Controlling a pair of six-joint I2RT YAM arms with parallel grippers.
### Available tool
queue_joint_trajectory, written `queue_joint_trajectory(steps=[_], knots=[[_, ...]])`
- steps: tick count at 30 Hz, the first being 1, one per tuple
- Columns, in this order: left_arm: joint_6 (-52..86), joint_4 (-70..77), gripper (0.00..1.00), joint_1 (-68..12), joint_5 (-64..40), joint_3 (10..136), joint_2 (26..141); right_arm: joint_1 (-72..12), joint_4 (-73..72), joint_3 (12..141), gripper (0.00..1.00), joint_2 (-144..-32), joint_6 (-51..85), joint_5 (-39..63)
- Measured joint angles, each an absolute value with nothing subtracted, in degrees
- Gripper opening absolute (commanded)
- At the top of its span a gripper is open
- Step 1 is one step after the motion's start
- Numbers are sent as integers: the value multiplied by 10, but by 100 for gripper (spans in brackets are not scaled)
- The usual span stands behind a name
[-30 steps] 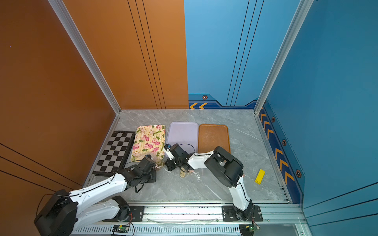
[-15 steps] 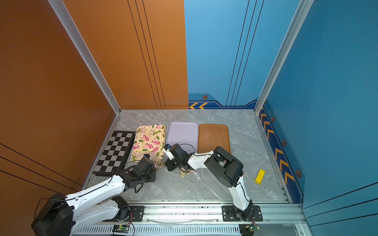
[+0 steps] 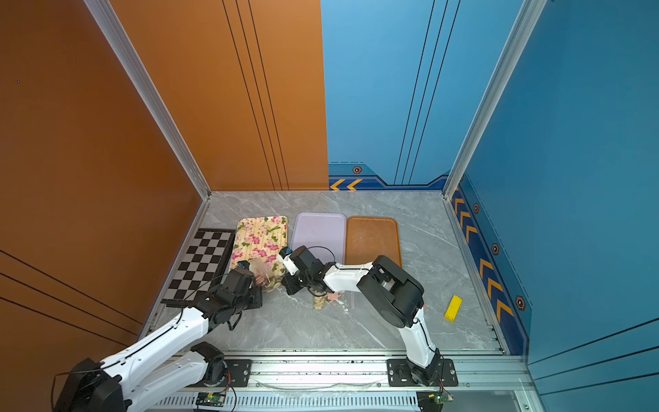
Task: Pour cookies out of the ziploc bag
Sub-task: 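Pour the cookies out of the ziploc bag onto the tray.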
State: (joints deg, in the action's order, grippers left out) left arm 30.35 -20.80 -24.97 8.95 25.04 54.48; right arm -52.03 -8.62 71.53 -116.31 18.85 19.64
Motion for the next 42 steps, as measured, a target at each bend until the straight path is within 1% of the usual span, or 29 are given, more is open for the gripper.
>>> queue_joint_trajectory(steps=[3, 7, 11, 17, 24, 28, 35, 42], knots=[[282, -207, 0, -212, 71, 267, 553, -513, -85, 786, 0, -1190, 189, 197], [264, -185, 0, -166, 40, 295, 593, -504, -84, 858, 0, -1242, 192, 202], [251, -165, 0, -151, 26, 321, 643, -497, -69, 905, 0, -1291, 196, 208], [237, -130, 0, -126, 6, 372, 712, -476, -46, 964, 0, -1330, 198, 209], [229, -90, 0, -121, -14, 467, 828, -431, -23, 1044, 0, -1367, 211, 224], [228, -83, 0, -123, -16, 500, 844, -416, -5, 1071, 0, -1368, 211, 224], [227, -71, 0, -117, -18, 570, 900, -420, 21, 1179, 0, -1404, 212, 225], [227, -68, 0, -110, -18, 576, 911, -421, 32, 1214, 0, -1423, 218, 230]])
